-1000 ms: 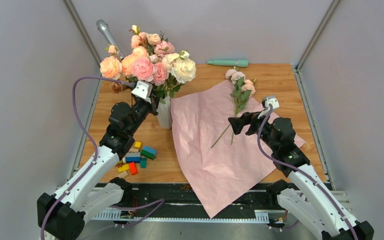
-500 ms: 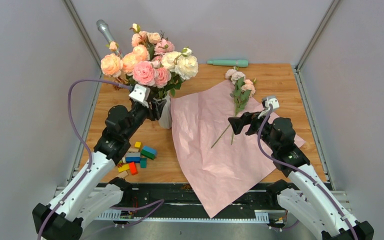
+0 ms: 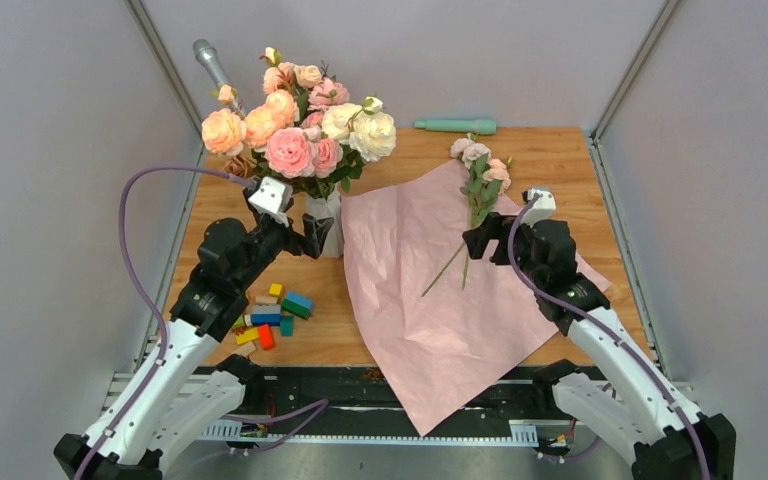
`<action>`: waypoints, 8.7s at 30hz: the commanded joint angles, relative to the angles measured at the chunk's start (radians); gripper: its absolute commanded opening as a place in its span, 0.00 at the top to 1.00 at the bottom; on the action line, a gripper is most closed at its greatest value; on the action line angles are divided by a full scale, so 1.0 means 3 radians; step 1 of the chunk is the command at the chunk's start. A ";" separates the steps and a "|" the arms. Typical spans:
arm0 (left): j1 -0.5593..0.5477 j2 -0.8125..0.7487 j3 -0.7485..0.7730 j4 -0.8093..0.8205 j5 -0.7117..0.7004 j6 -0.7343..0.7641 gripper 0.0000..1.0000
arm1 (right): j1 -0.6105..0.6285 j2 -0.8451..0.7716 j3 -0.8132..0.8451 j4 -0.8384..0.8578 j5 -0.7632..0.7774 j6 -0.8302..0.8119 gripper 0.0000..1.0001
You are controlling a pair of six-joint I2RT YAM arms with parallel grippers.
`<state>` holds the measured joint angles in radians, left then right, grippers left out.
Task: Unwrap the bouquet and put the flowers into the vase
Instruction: Insert the fake flower into the vase, then pick up the fake flower from the wrapping paper, then insert the fake flower into the vase.
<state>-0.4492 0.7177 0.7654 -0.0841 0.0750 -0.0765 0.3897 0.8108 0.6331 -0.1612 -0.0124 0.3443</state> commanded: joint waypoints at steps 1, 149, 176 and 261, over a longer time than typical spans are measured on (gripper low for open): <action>0.0009 0.0143 0.0265 -0.0574 0.0056 0.0031 0.00 | -0.0337 0.0374 0.0069 -0.0111 -0.0279 0.0379 0.18; -0.0501 0.0532 0.1381 0.1050 0.1289 -0.1753 0.39 | 0.1798 0.0307 0.0942 0.1047 -0.1389 -0.0580 1.00; -0.0489 0.0506 0.1397 0.0582 0.1441 -0.0991 1.00 | 0.1799 0.0111 0.0876 0.0777 -0.0732 -0.0665 0.10; -0.0067 -0.0220 0.0299 0.2025 -0.0810 0.0066 1.00 | 0.1263 -0.0526 0.0264 0.0258 0.0666 -0.0516 0.00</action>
<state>-0.4751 0.6636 0.8715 0.4381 -0.1795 -0.0795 0.7753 0.6716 0.7174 -0.1154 0.1822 0.1822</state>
